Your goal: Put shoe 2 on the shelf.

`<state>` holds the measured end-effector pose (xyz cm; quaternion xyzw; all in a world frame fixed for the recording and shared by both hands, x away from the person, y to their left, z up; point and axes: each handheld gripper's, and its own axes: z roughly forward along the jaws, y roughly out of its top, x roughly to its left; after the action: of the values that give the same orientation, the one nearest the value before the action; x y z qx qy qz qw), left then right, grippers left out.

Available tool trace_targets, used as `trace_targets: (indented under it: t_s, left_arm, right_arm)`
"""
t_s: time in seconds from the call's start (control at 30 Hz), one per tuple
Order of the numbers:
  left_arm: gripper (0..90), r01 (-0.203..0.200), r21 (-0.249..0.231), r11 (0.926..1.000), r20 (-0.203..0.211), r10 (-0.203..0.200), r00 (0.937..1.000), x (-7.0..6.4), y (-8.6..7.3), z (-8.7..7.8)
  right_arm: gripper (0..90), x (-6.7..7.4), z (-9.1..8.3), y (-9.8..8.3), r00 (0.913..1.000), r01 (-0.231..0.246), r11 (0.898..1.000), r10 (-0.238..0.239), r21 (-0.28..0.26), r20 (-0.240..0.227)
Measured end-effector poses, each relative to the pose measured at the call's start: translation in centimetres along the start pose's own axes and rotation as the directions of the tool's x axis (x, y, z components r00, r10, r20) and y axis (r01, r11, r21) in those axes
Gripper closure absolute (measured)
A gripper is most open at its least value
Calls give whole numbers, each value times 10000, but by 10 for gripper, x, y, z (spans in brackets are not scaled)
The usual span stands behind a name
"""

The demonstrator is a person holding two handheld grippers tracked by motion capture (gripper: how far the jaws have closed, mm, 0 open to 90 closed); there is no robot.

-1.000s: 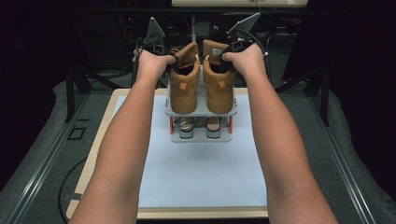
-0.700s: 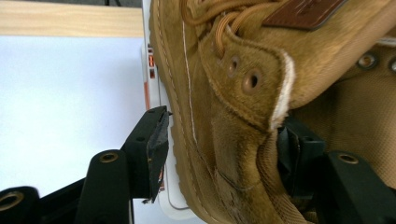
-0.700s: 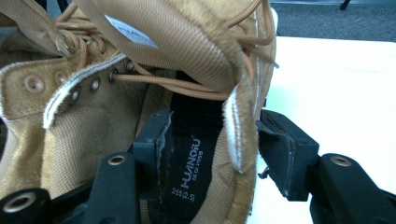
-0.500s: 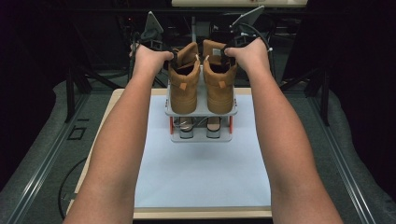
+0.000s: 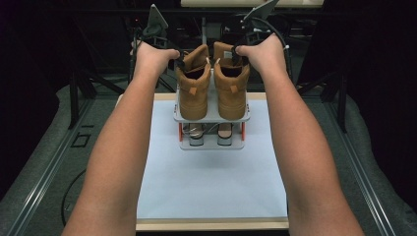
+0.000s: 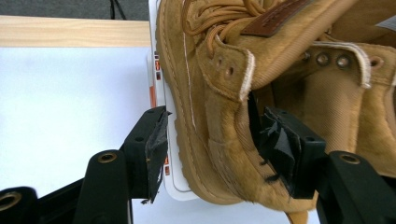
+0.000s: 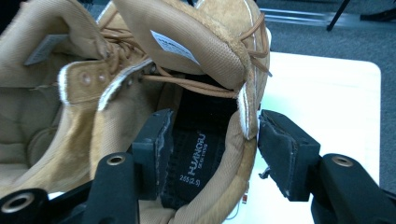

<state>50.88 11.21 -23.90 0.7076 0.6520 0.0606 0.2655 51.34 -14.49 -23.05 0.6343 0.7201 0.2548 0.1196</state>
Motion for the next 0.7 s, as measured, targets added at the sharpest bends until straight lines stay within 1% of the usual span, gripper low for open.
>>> trace_targets:
  t_s: [0.13,0.23,0.37,0.47,0.53,0.63,0.7]
  left_arm:
    - [418,-191,15,9998,75,191,9998,-5,-1,-7]
    - [417,-327,106,9994,50,326,9995,-7,-2,-9]
    - [417,-327,123,9994,-20,327,9995,-7,-2,-14]
    - [416,-369,125,9992,42,368,9993,-6,-3,-18]
    - [416,-389,66,9992,98,388,9992,-6,-4,-21]
    - [417,-581,195,9981,80,580,9983,-2,-6,-22]
    - [417,-529,214,9984,116,527,9985,4,-8,-22]
  right_arm:
    - [442,1,-10,-1,9999,80,9999,-79,-121,83]
    - [425,0,-16,-2,9999,111,9996,-108,-267,133]
    - [421,-1,-23,-2,9998,149,9994,-144,-316,158]
    - [421,-3,-27,-3,9996,177,9994,-170,-314,205]
    - [421,-5,-30,-3,9996,184,9992,-177,-355,209]
    - [421,-10,-33,-6,9993,274,9992,-267,-276,278]
    - [421,-16,-35,-9,9987,334,9993,-326,-188,384]
